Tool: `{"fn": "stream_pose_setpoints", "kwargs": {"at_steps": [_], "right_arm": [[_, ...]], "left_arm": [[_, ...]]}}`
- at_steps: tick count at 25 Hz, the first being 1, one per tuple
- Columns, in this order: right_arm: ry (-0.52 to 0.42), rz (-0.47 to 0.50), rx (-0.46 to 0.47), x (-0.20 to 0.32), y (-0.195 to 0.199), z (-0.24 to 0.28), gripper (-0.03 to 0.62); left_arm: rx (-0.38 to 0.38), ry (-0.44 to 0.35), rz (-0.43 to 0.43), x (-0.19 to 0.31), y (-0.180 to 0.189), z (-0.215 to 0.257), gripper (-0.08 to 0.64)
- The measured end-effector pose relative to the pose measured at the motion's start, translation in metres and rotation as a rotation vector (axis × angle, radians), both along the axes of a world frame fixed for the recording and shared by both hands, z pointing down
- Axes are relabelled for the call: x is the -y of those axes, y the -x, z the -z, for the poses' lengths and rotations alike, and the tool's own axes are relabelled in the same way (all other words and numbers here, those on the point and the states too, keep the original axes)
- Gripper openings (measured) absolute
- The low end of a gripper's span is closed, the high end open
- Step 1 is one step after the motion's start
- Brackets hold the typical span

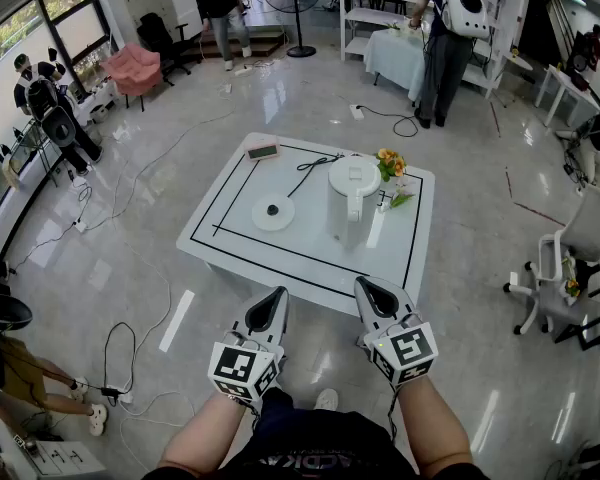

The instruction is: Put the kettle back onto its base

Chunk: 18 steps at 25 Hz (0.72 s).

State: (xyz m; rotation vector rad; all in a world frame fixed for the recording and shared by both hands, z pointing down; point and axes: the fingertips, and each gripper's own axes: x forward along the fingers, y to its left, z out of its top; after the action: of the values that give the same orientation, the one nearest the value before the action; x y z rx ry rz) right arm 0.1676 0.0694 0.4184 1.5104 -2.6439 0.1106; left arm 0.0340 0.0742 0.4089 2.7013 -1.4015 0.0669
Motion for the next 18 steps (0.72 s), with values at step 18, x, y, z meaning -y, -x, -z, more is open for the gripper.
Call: {"fn": "stream_pose_setpoints", "kwargs": {"at_steps": [18], "right_arm": [[-0.015,0.041,0.035,0.007,0.004,0.003,0.002]], "left_arm": [[-0.007,0.008,0.029,0.011,0.001,-0.001,0.009]]}}
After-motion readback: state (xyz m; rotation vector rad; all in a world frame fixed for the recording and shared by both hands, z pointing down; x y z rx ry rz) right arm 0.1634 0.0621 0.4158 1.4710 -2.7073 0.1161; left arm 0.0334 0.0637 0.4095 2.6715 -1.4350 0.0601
